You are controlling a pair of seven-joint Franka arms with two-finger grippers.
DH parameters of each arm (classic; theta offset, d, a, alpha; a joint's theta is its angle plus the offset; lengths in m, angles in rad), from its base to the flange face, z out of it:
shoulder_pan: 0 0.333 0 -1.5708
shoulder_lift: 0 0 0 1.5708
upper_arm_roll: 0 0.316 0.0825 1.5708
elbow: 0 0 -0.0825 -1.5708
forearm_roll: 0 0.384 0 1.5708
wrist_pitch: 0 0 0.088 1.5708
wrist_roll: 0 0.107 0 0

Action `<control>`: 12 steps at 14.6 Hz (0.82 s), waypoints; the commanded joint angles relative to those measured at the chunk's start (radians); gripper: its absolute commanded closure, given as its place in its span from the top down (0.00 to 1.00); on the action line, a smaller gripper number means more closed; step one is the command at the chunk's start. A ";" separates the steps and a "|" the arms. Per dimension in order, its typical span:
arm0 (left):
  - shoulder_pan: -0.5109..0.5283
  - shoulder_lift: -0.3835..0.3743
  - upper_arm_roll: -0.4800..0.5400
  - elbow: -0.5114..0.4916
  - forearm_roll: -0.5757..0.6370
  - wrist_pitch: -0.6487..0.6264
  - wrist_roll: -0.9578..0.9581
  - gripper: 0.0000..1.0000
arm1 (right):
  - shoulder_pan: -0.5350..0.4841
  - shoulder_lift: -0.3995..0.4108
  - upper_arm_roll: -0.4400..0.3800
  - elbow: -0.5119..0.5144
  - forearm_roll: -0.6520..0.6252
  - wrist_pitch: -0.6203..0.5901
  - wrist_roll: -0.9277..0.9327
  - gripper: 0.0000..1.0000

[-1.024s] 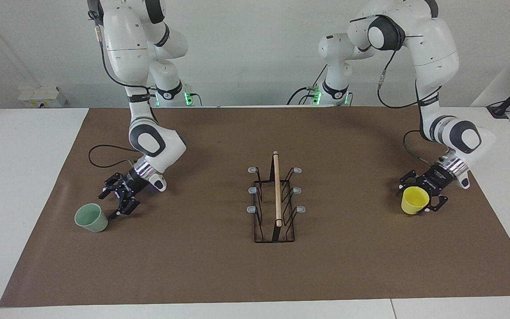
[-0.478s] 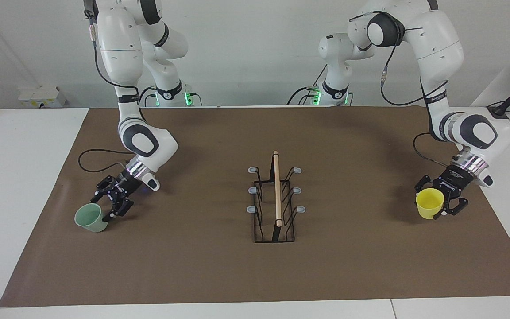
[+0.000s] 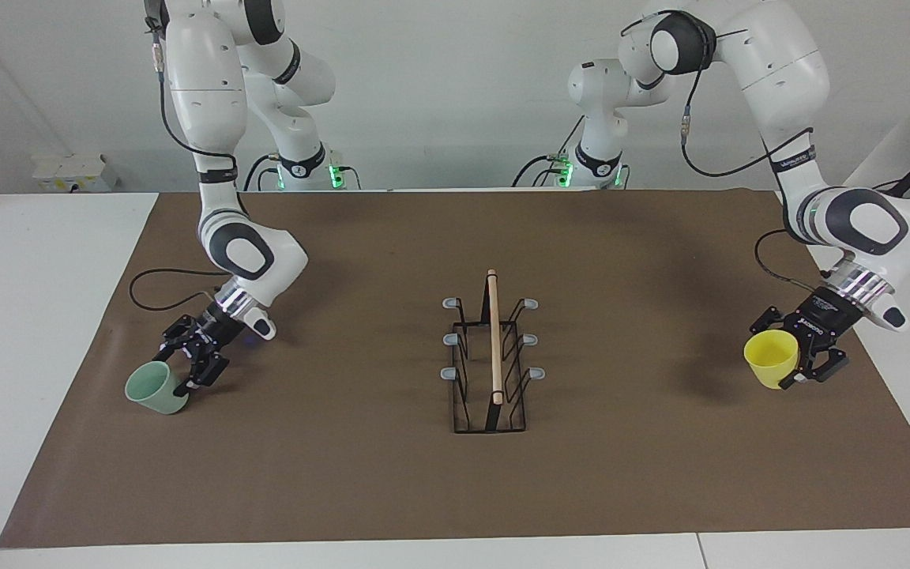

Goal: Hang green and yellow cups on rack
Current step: 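Lift the yellow cup with the left gripper and tilt it sideways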

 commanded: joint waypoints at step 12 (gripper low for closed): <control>-0.008 -0.332 -0.341 -0.047 0.655 0.032 -0.031 0.00 | -0.072 0.014 0.005 0.043 -0.162 0.095 0.030 1.00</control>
